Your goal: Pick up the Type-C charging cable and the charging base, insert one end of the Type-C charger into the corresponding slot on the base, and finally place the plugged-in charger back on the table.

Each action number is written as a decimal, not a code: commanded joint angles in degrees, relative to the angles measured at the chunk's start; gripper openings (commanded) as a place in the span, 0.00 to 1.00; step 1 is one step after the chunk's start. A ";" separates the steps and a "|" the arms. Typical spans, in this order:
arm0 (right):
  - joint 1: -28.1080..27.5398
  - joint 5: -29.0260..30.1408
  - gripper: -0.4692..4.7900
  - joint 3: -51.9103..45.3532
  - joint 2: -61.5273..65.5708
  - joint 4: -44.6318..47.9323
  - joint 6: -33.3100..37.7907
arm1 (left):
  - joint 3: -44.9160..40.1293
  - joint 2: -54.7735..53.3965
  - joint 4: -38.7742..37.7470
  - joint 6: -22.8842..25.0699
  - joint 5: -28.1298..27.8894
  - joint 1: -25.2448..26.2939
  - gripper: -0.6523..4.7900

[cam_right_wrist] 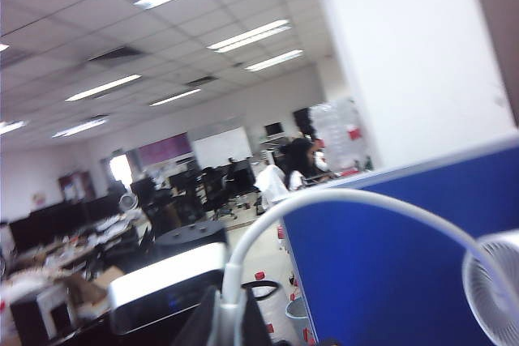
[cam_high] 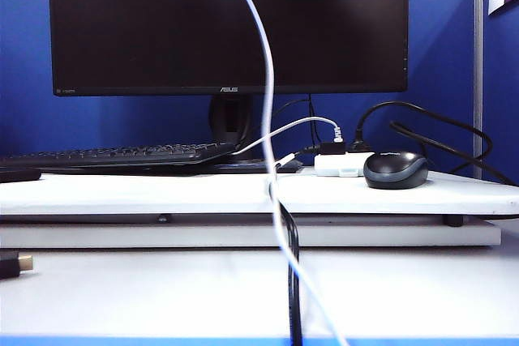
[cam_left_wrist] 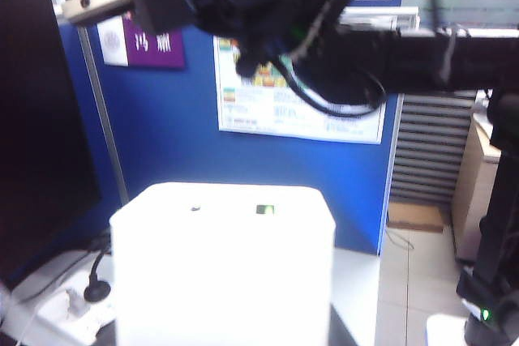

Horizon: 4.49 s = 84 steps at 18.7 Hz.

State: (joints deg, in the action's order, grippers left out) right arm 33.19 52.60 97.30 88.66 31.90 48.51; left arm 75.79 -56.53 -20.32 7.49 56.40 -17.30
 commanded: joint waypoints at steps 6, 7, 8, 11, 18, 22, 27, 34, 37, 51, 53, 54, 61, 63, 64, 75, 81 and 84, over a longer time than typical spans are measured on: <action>8.46 0.42 0.09 0.07 0.74 0.07 -10.03 | 0.24 0.17 10.78 -12.39 4.46 0.04 0.11; 9.03 1.27 0.09 0.07 0.94 -0.11 -10.01 | 0.24 0.20 11.80 -12.55 4.46 0.04 0.11; 9.03 1.90 0.09 0.07 0.96 -0.15 -10.01 | 0.24 0.17 12.61 -13.53 4.37 0.04 0.11; 9.09 3.08 0.09 0.07 1.20 -0.20 -11.15 | 0.24 0.17 14.45 -15.08 4.28 0.04 0.11; 9.09 2.62 0.09 0.07 2.25 -0.37 -11.56 | 0.24 0.17 16.68 -16.11 4.31 0.04 0.11; 9.09 2.45 0.09 0.07 2.25 0.09 -11.72 | 0.22 0.11 16.66 -16.11 4.28 0.04 0.11; 9.11 1.09 0.09 0.09 2.25 0.98 -11.08 | 0.22 0.02 16.66 -16.09 4.26 0.04 0.11; 10.58 -2.97 0.09 0.07 2.25 5.07 -11.30 | 0.22 0.00 18.43 -16.52 3.52 0.04 0.11; 11.56 -3.85 0.09 0.07 2.25 6.12 -12.35 | 0.22 0.02 20.63 -18.23 2.75 0.04 0.11; 11.96 -3.63 0.09 0.09 2.23 1.81 -17.03 | 0.22 0.02 25.16 -21.51 1.27 0.04 0.11; 11.91 -0.28 0.09 0.11 2.23 -2.58 -17.09 | 0.22 0.02 25.18 -21.51 1.25 0.04 0.11; 10.71 0.39 0.09 0.17 1.99 -4.31 -17.09 | 0.22 0.07 25.20 -21.49 1.27 0.04 0.11; 1.77 0.24 0.09 0.17 -1.38 -7.04 -18.36 | 0.22 0.09 24.06 -21.22 0.79 0.04 0.11; 1.57 2.05 0.09 0.17 -1.64 -9.86 -18.73 | 0.22 0.13 24.70 -21.18 -3.28 0.07 0.11; 1.60 3.67 0.09 0.17 -1.64 -9.84 -18.73 | 0.22 0.13 25.27 -21.27 -6.71 0.07 0.11; 6.27 -0.39 0.09 0.15 -1.44 -20.06 -24.26 | 0.22 -0.37 26.56 -21.24 -25.09 0.04 0.11; 7.72 -6.67 0.09 0.13 -1.44 -22.71 -25.00 | 0.22 -0.63 25.31 -21.46 -21.55 0.04 0.11; 9.14 -7.56 0.09 0.13 -1.42 -22.77 -25.03 | 0.22 -0.66 24.46 -21.49 -21.42 0.04 0.11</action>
State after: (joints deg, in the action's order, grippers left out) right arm 42.06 44.93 97.30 87.48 8.47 23.68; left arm 75.61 -57.30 3.62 -13.87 34.72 -17.30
